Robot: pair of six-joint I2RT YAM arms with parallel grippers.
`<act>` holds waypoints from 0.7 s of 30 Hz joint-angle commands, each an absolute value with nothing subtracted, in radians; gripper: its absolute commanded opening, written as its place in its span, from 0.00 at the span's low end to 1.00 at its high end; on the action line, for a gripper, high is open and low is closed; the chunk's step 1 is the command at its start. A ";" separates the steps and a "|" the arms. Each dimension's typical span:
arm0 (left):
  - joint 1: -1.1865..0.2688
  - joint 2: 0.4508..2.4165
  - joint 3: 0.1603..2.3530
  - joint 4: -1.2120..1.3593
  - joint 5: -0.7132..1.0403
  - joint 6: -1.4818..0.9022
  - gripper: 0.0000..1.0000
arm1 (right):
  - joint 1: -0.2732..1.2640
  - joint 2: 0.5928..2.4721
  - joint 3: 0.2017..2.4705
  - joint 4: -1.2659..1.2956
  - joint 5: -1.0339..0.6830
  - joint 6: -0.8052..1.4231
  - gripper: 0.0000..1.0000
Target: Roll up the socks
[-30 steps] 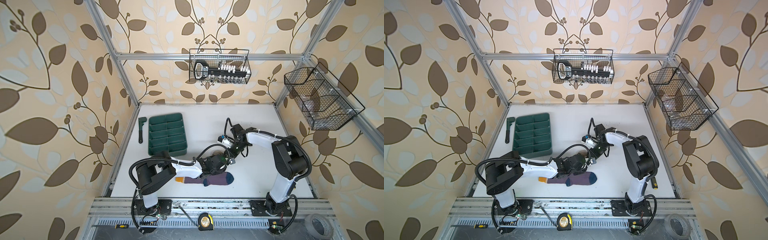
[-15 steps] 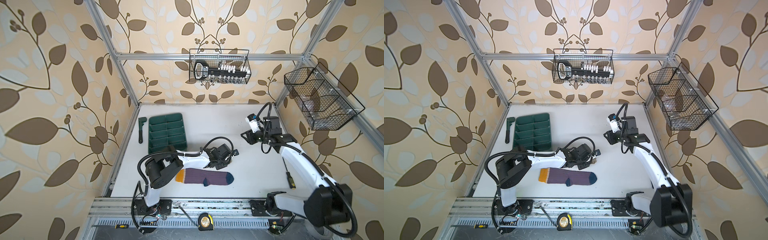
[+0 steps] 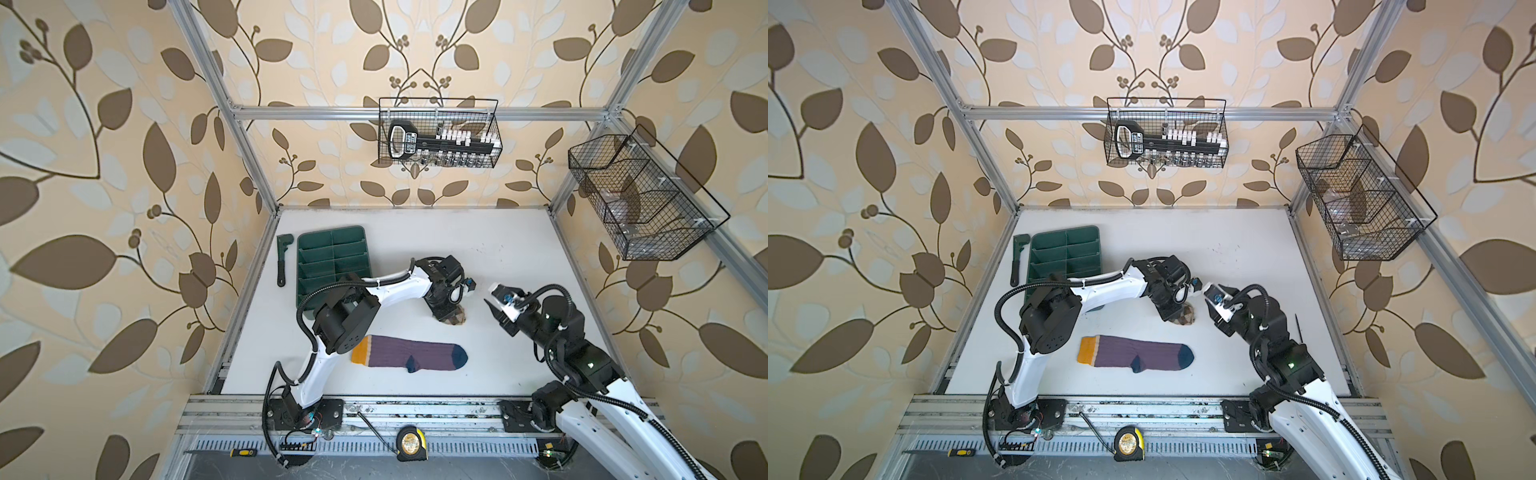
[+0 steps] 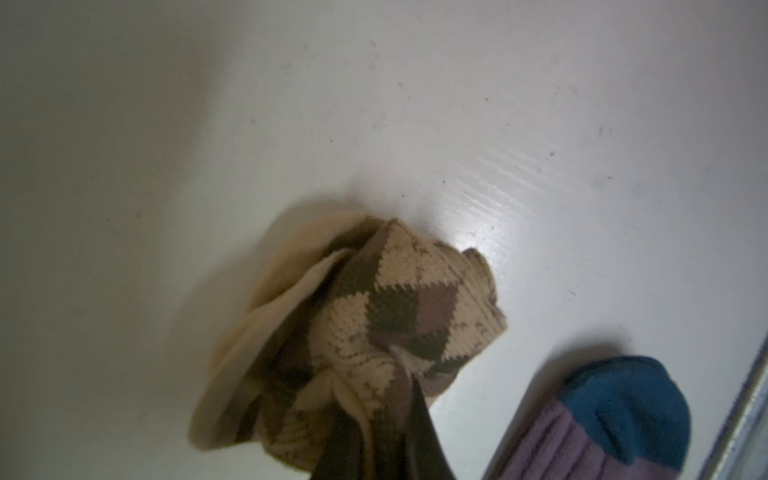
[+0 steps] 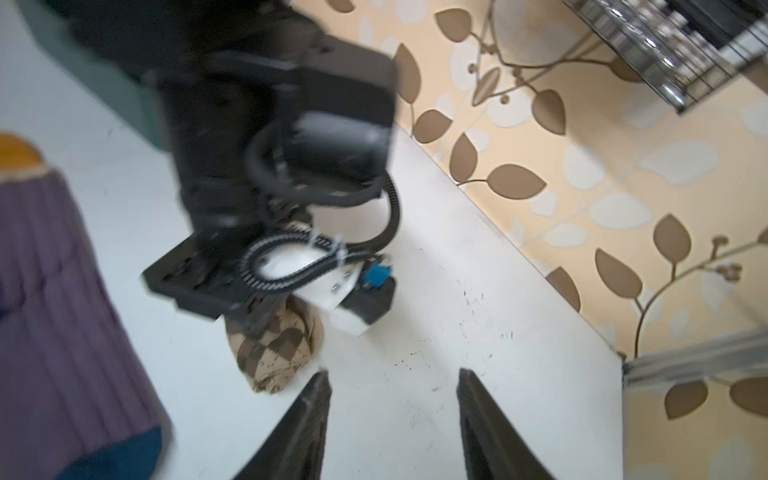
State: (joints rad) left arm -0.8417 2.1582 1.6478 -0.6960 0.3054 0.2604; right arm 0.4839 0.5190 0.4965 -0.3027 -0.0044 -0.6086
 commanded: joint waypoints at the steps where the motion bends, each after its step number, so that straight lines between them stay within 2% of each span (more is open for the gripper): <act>1: -0.817 2.303 1.577 -0.998 0.338 0.222 0.01 | 0.595 0.543 0.470 -0.307 0.039 -0.896 0.54; 6: -0.793 2.293 1.577 -0.982 0.349 0.206 0.02 | 0.805 0.789 0.489 -0.257 0.259 -1.004 0.55; 9: -0.792 2.296 1.590 -0.986 0.344 0.206 0.02 | 0.866 0.963 0.491 -0.169 0.353 -1.046 0.55; 15: -0.792 2.306 1.599 -0.991 0.337 0.212 0.02 | 0.836 1.195 0.486 0.093 0.431 -1.074 0.56; 21: -0.790 2.306 1.597 -0.988 0.337 0.215 0.02 | 0.778 1.350 0.514 0.116 0.380 -1.120 0.57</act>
State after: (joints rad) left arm -0.7902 2.1895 1.6791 -0.7372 0.4480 0.2268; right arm 0.7952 1.3075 0.4870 0.0494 0.3859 -1.0695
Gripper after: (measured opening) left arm 0.126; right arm 0.566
